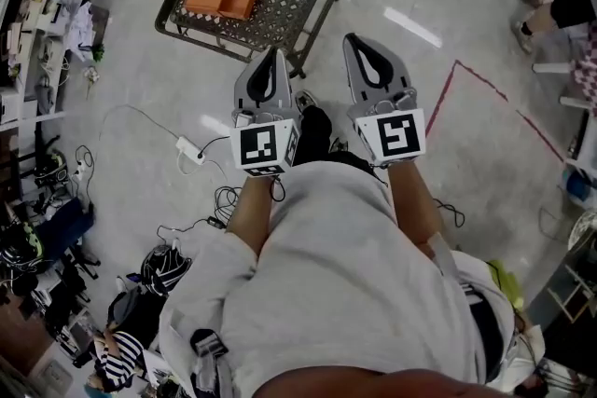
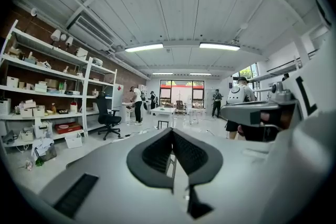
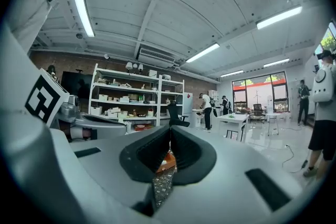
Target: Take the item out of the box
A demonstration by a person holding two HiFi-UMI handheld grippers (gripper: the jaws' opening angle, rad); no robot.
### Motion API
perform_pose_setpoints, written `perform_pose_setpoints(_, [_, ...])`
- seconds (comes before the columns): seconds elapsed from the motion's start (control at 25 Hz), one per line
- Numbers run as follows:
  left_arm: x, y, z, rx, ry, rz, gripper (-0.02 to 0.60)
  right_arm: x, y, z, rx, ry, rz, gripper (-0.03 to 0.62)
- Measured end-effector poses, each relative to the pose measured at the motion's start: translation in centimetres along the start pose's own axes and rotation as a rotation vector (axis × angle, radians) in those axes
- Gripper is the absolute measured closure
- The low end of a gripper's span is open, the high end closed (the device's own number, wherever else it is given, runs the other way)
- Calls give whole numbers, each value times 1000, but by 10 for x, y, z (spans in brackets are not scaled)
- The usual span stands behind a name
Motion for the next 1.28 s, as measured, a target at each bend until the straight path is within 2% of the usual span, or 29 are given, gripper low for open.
perform_pose_setpoints(0.28, [63, 2, -54, -34, -7, -14, 574, 78, -1, 24, -53, 26, -24, 589])
perform_pose_setpoints(0.4, [84, 6, -74, -42, -21, -9, 574, 105, 2, 28, -29, 40, -32, 589])
perform_pose_setpoints(0.56, [101, 8, -91, -69, -51, -13, 574, 130, 5, 29, 43, 57, -45, 589])
perform_pose_setpoints(0.84, [112, 3, -112, -109, -59, -33, 574, 159, 8, 27, -3, 82, -70, 589])
perform_pose_setpoints(1.04, [120, -4, -125, -129, -22, -45, 574, 182, 6, 31, -6, 118, -67, 589])
perform_pose_setpoints(1.28, [139, -13, -155, -147, 73, -67, 574, 228, 6, 26, -69, 225, -30, 589])
Point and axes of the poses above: the fingertips, and each gripper's own axes: x forward along the fingers, z to its right, y out of its top, the point moved 3 cm from there along -x, backward along the fingers, and after that the axes turned 1 degree about y, right-handed, at the moved point
